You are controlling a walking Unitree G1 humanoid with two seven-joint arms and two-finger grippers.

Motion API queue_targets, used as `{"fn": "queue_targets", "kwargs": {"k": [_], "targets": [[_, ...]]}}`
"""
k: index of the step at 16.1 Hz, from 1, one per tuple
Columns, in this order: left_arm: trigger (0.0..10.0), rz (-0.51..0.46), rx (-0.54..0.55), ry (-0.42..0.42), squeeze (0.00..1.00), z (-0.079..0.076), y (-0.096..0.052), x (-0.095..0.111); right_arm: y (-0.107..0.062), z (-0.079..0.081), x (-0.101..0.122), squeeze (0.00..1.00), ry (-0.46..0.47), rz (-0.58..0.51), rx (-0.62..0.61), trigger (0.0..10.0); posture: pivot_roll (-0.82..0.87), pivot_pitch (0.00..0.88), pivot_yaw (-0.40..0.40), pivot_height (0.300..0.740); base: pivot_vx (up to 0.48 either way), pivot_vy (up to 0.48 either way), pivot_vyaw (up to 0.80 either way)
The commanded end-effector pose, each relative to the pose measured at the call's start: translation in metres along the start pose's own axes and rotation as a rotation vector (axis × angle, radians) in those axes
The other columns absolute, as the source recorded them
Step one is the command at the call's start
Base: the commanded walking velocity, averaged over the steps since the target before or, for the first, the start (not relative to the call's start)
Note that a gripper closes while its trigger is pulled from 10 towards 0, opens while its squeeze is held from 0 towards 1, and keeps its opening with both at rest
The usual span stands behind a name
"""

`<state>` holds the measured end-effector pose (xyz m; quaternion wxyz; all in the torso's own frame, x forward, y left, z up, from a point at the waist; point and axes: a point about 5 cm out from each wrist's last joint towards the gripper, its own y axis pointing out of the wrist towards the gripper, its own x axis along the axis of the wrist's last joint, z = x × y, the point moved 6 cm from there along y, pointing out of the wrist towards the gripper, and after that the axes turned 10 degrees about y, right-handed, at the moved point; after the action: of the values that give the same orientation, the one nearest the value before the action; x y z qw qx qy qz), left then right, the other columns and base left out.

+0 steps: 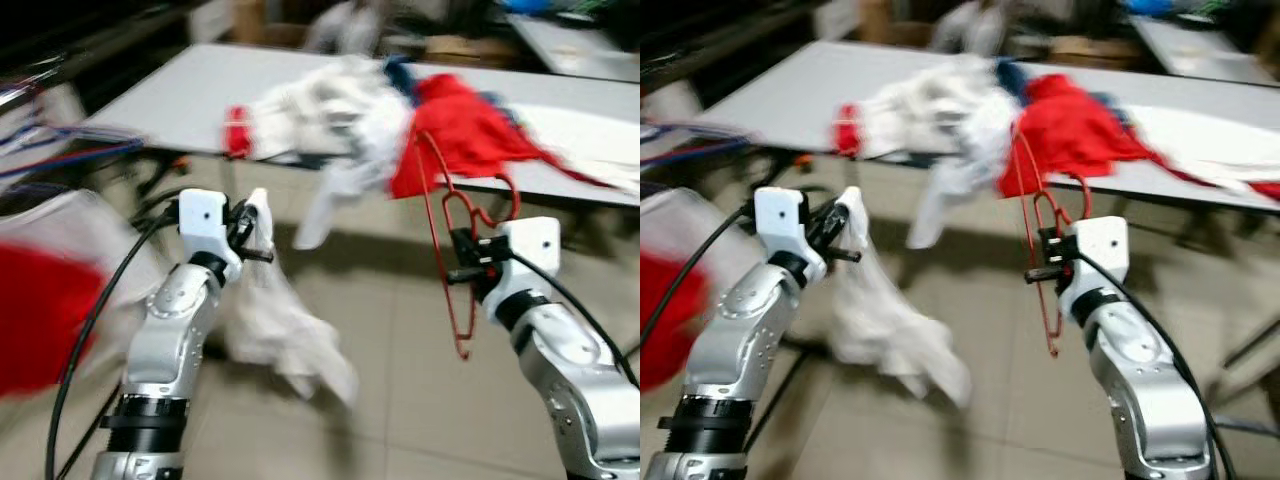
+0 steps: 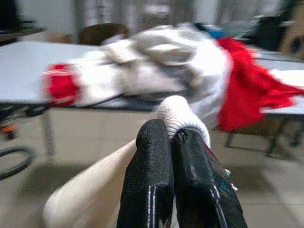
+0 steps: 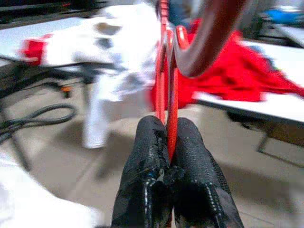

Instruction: Hang hanger

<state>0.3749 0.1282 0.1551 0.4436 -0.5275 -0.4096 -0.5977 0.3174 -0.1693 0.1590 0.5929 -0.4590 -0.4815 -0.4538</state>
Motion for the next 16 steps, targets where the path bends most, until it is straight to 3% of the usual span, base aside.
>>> {"fn": "queue_targets", "kwargs": {"k": [1, 7, 9, 12, 13, 16], "targets": [[10.0, -0.041, -0.045, 0.004, 0.00, -0.014, 0.007, 0.013, -0.002, -0.009, 0.006, 0.00, -0.003, -0.024, -0.025, 10.0, 0.00, 0.000, 0.003, 0.740, 0.480, 0.000, -0.52], [10.0, -0.115, -0.117, 0.012, 0.00, -0.029, 0.018, 0.037, -0.003, -0.004, 0.012, 0.00, -0.021, -0.052, 0.015, 10.0, 0.00, 0.000, 0.002, 0.740, 0.471, 0.000, 0.00], [10.0, -0.157, -0.147, 0.012, 0.00, -0.035, 0.024, 0.055, -0.004, 0.000, 0.022, 0.00, 0.007, -0.083, 0.063, 10.0, -0.01, 0.000, 0.005, 0.740, 0.426, 0.000, -0.40], [10.0, -0.251, -0.190, -0.001, 0.00, -0.041, 0.036, 0.095, -0.019, 0.019, 0.044, 0.00, -0.022, -0.124, 0.287, 10.0, 0.00, 0.000, 0.003, 0.740, 0.409, 0.000, 0.00], [10.0, -0.339, -0.201, -0.026, 0.00, -0.039, 0.050, 0.135, -0.033, 0.027, 0.055, 0.00, -0.048, -0.114, 0.433, 10.0, 0.01, 0.000, 0.001, 0.740, 0.382, 0.000, 0.00], [10.0, -0.469, -0.230, -0.023, 0.00, -0.032, 0.062, 0.198, -0.052, 0.033, 0.073, 0.00, -0.065, -0.125, 0.590, 10.0, 0.02, 0.000, 0.004, 0.740, 0.379, 0.000, 0.00]]}}
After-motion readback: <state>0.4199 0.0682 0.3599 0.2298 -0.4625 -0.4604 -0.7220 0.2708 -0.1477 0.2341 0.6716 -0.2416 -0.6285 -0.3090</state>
